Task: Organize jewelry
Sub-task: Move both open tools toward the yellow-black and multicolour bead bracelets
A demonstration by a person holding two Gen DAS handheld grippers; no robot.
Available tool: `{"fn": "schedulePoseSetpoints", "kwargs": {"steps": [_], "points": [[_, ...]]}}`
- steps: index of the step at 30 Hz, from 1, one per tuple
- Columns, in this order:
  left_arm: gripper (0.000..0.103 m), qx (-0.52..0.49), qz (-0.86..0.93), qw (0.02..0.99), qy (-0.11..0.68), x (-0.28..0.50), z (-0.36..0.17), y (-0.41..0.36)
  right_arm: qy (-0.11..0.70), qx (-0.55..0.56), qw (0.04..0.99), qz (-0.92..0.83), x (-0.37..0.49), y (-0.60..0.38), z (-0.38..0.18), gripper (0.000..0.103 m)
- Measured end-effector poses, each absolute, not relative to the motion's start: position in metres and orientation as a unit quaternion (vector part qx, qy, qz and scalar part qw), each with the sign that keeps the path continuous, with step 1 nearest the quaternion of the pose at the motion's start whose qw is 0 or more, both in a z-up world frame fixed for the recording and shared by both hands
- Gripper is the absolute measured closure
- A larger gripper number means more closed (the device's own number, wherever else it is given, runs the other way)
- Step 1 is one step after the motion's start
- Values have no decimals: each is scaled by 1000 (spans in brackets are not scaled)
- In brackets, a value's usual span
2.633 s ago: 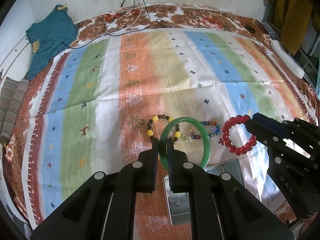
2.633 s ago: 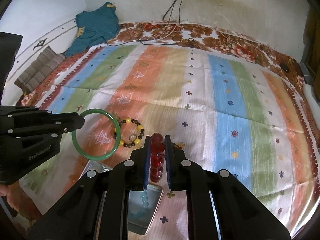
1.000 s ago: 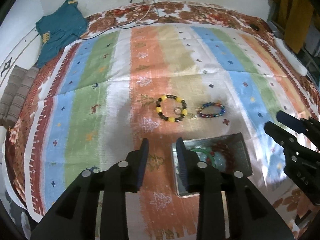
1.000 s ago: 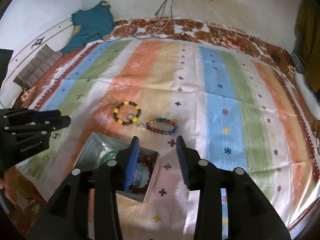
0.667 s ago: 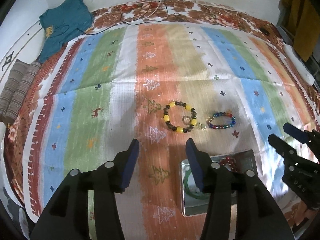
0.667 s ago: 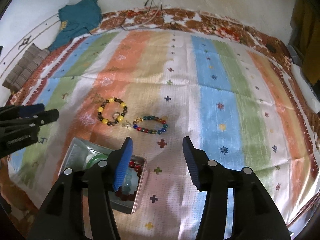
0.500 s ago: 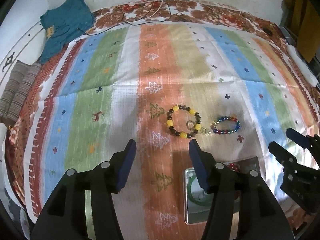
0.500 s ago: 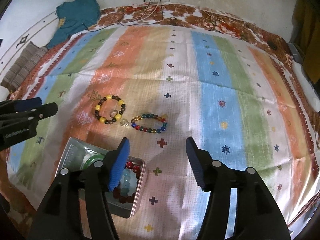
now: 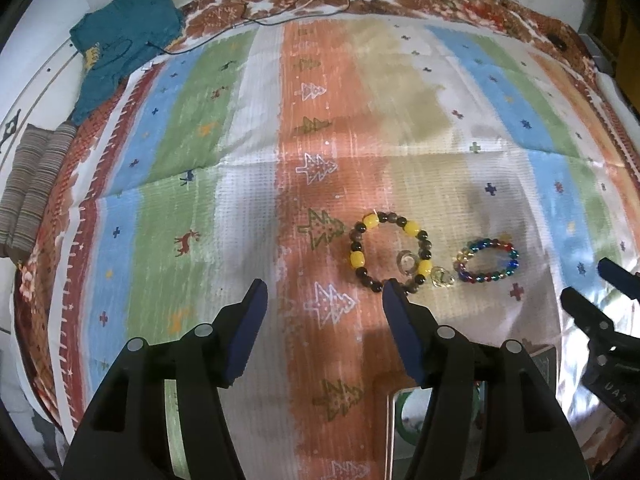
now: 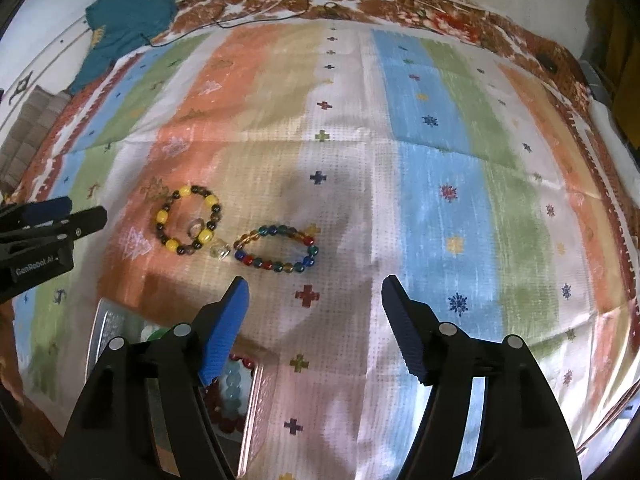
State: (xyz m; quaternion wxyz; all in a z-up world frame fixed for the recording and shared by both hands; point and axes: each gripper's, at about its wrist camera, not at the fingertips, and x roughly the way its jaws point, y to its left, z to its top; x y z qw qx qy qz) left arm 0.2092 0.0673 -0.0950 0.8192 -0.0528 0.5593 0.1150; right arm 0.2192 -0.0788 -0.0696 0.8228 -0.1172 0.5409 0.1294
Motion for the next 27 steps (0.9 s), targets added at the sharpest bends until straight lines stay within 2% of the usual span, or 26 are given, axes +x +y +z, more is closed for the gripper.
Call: {"fn": "schedulePoseSetpoints", "kwargs": {"steps": [27], "points": [[43,-42,112,780,614,266,-157,77,607,-137,775,112,272,-63,-131,33]]}}
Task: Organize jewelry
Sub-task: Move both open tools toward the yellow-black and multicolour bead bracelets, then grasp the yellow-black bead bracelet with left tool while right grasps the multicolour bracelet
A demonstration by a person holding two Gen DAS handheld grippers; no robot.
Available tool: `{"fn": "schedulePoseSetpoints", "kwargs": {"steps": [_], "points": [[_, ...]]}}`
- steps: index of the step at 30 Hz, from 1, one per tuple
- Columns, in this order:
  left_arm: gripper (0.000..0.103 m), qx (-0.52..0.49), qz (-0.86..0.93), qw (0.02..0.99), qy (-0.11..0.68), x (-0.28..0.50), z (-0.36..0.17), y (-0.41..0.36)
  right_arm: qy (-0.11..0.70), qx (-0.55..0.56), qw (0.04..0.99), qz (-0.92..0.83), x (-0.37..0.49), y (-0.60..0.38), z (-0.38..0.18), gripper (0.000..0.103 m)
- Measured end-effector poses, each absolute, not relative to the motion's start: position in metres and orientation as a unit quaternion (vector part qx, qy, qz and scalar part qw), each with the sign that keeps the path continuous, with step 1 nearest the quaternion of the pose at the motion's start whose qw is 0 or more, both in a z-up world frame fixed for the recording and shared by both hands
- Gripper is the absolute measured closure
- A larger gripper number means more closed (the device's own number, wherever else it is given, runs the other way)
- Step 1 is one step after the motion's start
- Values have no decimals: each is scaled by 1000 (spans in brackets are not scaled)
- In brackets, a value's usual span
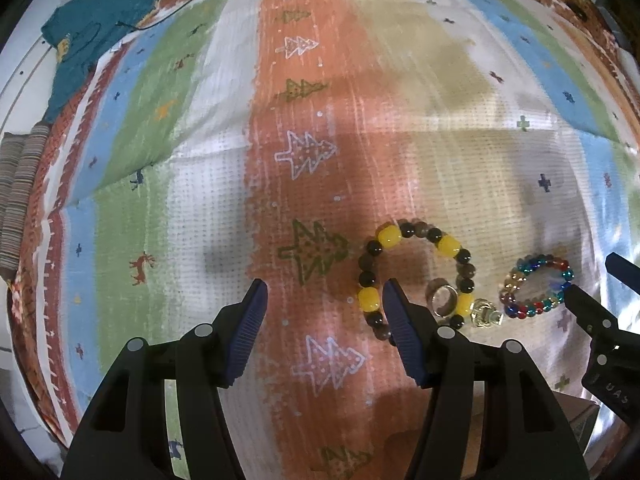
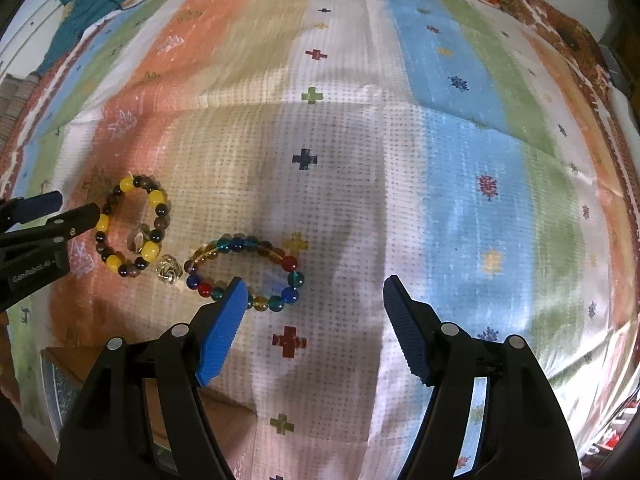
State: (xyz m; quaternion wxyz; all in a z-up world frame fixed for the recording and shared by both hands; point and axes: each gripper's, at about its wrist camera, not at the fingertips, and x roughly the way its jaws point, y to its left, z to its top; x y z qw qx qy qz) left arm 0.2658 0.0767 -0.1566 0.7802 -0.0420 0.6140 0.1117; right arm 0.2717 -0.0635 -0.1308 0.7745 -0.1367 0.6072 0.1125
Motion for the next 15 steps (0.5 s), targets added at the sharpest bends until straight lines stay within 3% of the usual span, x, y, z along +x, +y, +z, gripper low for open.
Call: {"fn": "schedulePoseSetpoints", "kwargs": {"steps": [12,15], "points": [[43,-34,101,768,631,277,-178,75,625,-133,762,107,281,-66,-148,33],[49,-36,98,768,632,275,-178,73,623,-137,762,107,281,-63,-150,33]]}}
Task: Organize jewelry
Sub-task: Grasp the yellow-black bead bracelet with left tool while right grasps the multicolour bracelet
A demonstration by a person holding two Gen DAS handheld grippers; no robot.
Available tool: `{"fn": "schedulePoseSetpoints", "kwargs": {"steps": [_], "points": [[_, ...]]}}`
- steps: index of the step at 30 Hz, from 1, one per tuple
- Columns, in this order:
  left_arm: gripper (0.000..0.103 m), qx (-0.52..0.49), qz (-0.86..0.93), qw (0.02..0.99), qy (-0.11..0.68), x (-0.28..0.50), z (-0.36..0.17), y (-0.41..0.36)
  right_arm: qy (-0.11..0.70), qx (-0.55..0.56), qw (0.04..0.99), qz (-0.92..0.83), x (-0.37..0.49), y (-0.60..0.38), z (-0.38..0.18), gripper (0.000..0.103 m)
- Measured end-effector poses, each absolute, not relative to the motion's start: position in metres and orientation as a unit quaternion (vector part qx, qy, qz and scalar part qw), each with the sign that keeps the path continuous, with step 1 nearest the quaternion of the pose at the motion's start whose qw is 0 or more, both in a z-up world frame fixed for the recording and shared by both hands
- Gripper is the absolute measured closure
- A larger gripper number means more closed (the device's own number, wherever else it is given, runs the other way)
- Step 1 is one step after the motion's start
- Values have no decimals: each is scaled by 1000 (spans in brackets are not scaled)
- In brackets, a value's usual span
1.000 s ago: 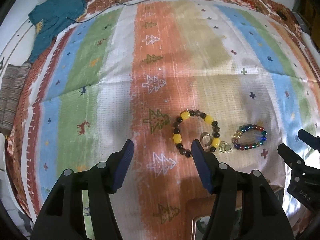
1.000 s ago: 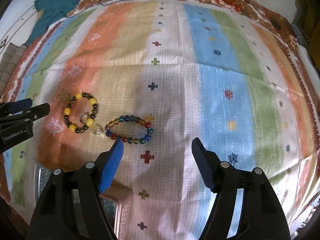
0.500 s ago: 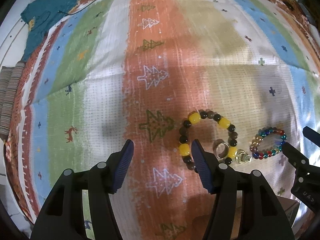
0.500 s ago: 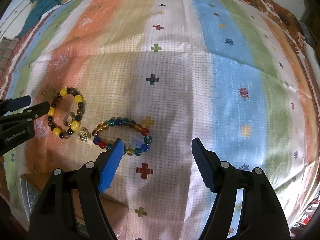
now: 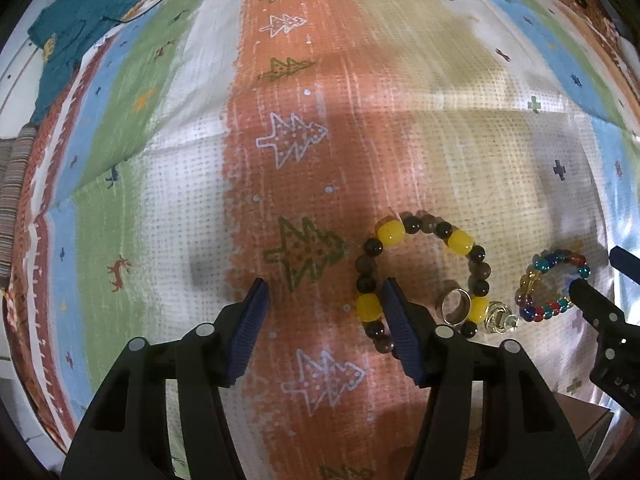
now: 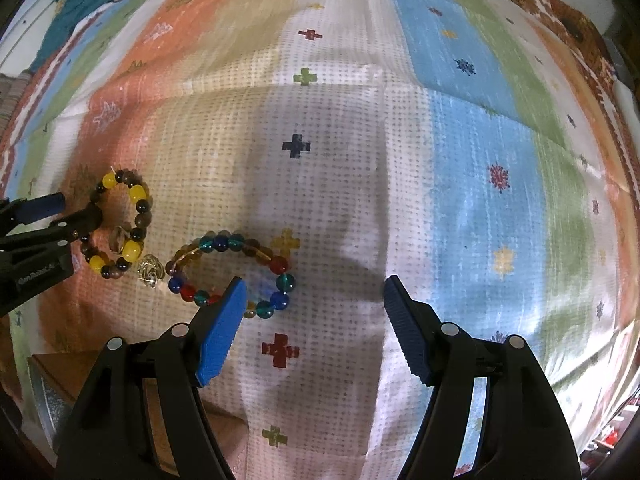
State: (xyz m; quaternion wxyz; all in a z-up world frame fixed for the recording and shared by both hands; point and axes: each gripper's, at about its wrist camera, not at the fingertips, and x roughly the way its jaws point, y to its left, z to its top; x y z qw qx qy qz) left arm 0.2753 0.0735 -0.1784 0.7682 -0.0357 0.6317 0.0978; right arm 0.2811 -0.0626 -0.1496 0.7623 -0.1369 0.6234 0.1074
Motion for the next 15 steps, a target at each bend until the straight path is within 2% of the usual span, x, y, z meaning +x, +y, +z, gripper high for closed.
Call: {"fn": "schedulePoseSetpoints", "kwargs": {"steps": [2,3,6,7,11,13,15], "points": [[57,-33,96,768,633,275,-179,72,626,-136,761,106,282,-61,-153,33],[65,-33,96,767,633,275,-178,72,625,-140,761,105,282,-62,-154,35],[88,-34,97,767,633,275,-178,72,619,-155,763,101,282,-60,-158,44],[92,-33,99,766,634,274,-178,72,618,-154,764,101,282,-61,-157,50],[92,-46,95,768,632,272,-173,75,615,-147,768,103,283,-64,-154,70],[92,-48,94,769,631,271,-172,78,611,-147,770,108,282,-65,-152,85],[92,-51,93,771,627,268,-167,78,609,-150,771,113,281,-63,-149,90]]}}
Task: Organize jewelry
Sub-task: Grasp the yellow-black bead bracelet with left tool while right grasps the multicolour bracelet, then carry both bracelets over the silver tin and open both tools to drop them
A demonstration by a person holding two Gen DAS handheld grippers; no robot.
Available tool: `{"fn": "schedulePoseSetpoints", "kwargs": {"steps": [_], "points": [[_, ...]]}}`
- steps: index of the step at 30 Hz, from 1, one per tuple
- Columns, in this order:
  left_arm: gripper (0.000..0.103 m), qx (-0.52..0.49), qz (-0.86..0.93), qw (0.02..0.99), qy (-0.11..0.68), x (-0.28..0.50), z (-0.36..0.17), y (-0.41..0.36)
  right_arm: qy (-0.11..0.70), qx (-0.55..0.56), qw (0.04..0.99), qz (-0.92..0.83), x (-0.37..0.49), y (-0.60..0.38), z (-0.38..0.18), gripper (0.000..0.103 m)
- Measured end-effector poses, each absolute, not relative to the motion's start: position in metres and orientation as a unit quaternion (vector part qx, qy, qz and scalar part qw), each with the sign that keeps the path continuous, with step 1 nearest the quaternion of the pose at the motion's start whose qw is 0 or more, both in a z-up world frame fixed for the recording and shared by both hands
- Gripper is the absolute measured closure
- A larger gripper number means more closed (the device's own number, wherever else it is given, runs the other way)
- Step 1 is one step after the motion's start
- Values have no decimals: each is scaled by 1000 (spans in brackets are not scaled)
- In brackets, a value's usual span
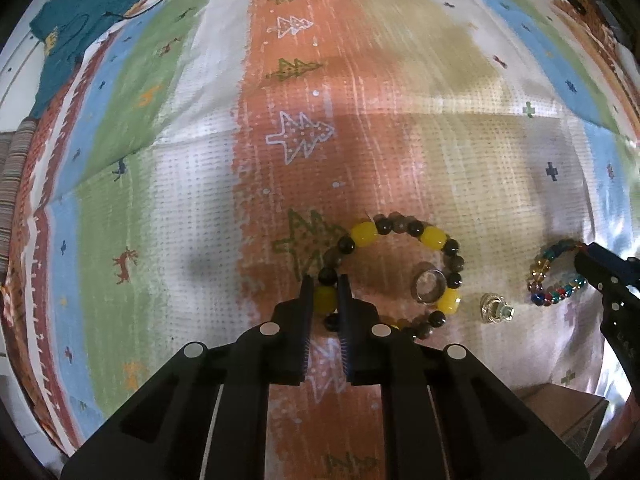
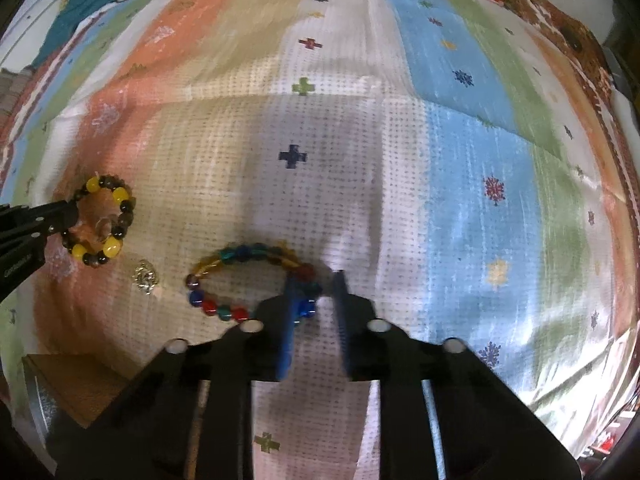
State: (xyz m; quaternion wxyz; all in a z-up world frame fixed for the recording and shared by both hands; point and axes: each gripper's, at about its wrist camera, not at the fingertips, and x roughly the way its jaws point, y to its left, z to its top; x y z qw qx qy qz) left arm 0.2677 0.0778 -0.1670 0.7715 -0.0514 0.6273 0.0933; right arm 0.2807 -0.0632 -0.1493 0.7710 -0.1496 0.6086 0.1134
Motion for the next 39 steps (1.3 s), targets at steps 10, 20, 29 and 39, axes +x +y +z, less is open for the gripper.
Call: {"fn": "schedulePoseSetpoints", "kwargs": {"steps": [10,20,29,39], "points": [[92,-54,82,799,593,258,-133,74,569,-157,796,135,265,-54,-115,93],[92,-56,75,823,561,247,-105,69,534,-120,822,158,257,-53,-83,93],[92,-62,64,843,531,233,-75,63,507,-119,835,175,240,-54,-61,93],[92,-84,53,862,497,203,-46,61,470,-119,853,191,220,-52,-39,93]]}}
